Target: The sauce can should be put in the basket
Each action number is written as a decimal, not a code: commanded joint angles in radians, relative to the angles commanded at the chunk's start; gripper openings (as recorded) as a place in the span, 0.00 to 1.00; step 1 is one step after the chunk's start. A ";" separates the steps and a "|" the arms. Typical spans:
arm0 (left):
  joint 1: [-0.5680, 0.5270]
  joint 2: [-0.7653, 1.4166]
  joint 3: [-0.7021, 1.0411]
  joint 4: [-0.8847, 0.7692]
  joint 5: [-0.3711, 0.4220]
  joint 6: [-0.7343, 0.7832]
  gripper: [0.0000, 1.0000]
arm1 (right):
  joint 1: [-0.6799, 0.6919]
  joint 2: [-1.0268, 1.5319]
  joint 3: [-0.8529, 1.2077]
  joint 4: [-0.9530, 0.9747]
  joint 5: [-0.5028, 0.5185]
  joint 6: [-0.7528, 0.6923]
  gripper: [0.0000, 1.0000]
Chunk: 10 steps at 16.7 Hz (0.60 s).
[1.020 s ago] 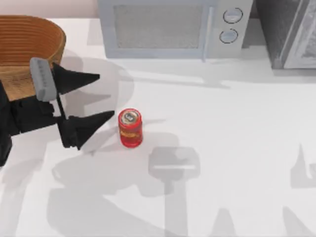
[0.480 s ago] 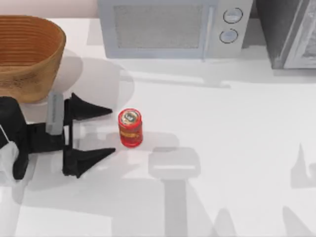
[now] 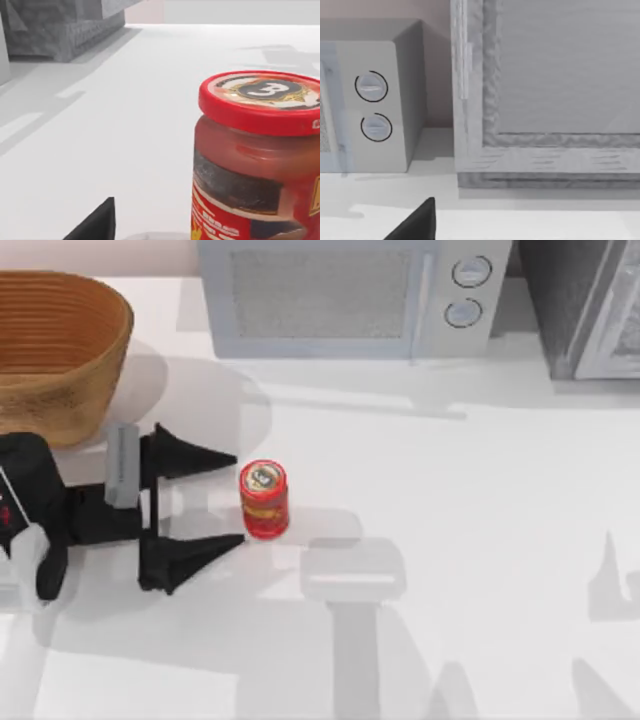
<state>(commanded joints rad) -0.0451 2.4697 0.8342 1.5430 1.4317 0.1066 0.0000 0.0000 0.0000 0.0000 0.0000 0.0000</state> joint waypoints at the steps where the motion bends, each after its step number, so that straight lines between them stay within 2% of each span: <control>1: -0.023 0.003 0.010 0.006 -0.023 -0.013 1.00 | 0.000 0.000 0.000 0.000 0.000 0.000 1.00; 6: -0.152 0.031 0.053 0.028 -0.151 -0.050 1.00 | 0.000 0.000 0.000 0.000 0.000 0.000 1.00; 10: -0.160 0.034 0.056 0.029 -0.159 -0.051 1.00 | 0.000 0.000 0.000 0.000 0.000 0.000 1.00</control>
<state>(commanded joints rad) -0.2053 2.5038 0.8902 1.5717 1.2723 0.0559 0.0000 0.0000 0.0000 0.0000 0.0000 0.0000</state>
